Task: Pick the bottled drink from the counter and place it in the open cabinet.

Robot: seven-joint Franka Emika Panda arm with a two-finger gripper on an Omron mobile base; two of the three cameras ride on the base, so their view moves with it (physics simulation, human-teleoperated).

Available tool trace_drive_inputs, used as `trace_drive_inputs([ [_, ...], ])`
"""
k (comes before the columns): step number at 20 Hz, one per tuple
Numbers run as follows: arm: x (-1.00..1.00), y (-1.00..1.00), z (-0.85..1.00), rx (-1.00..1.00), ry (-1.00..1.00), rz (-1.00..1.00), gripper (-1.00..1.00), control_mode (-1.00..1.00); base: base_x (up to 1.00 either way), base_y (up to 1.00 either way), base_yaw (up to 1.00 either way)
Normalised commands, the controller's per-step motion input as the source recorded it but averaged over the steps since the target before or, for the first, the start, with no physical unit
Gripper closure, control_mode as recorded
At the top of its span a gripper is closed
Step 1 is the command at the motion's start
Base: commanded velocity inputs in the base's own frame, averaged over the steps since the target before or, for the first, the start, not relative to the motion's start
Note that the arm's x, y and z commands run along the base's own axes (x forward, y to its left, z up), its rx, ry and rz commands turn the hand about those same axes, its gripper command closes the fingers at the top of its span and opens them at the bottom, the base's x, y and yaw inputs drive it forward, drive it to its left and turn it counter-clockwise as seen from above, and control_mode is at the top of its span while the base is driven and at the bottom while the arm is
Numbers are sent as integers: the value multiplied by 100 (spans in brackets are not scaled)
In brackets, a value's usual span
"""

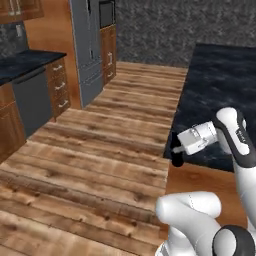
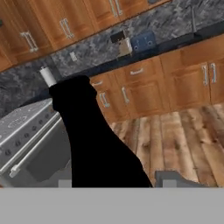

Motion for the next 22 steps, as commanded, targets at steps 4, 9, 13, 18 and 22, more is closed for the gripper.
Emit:
trace_drive_inputs([
  [4, 0, 0, 0, 0, 0, 0, 100, 100, -3, 0, 100],
  [9, 0, 0, 0, 0, 0, 0, 100, 100, -3, 0, 100],
  [13, 0, 0, 0, 0, 0, 0, 100, 100, -4, 0, 100],
  [18, 0, 0, 0, 0, 0, 0, 100, 100, -2, 0, 97],
  [22, 0, 0, 0, 0, 0, 0, 100, 100, 0, 0, 89],
])
